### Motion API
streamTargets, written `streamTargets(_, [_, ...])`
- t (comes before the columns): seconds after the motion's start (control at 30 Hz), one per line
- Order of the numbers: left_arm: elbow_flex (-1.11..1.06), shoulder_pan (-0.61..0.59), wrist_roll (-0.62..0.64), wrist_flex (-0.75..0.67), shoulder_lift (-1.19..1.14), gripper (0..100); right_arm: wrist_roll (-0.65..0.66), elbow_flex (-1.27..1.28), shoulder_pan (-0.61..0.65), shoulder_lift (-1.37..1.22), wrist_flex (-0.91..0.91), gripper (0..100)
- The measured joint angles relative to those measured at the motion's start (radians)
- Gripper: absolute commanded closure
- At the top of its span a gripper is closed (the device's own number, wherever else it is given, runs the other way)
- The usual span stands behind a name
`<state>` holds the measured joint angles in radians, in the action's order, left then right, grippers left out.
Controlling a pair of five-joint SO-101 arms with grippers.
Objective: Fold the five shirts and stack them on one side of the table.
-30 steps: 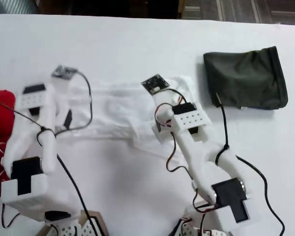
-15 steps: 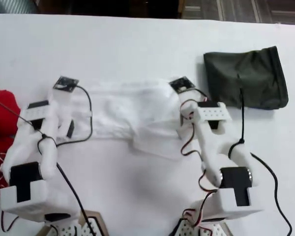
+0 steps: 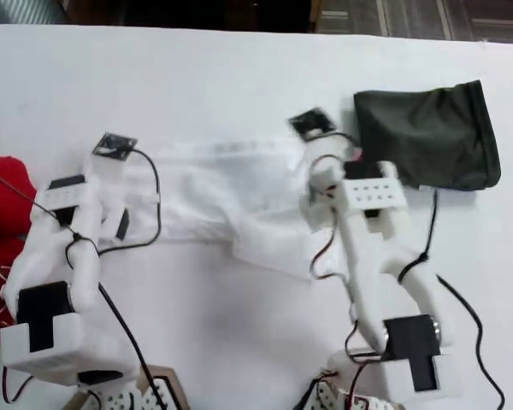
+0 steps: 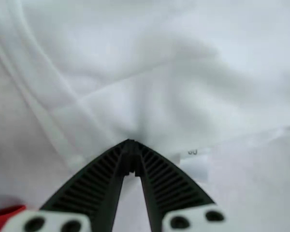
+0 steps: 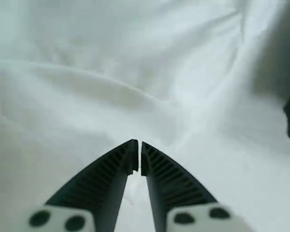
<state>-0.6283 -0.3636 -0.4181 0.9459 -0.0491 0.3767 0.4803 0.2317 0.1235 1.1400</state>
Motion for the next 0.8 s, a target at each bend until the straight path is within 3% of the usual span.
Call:
streamTargets(0.2, [0.000,0.000,0.000,0.000,0.000,97,-0.058,0.068,0.115,0.003,-0.114,94.0])
streamTargets(0.4, [0.000,0.000,0.000,0.000,0.000,97,-0.058,0.235,0.110,0.002,-0.269,94.0])
streamTargets(0.57, [0.000,0.000,0.000,0.000,0.000,97,-0.044,0.255,0.026,-0.077,-0.285,94.0])
streamTargets(0.8, [0.000,0.000,0.000,0.000,0.000,97,0.084,0.123,-0.091,-0.190,-0.247,94.0])
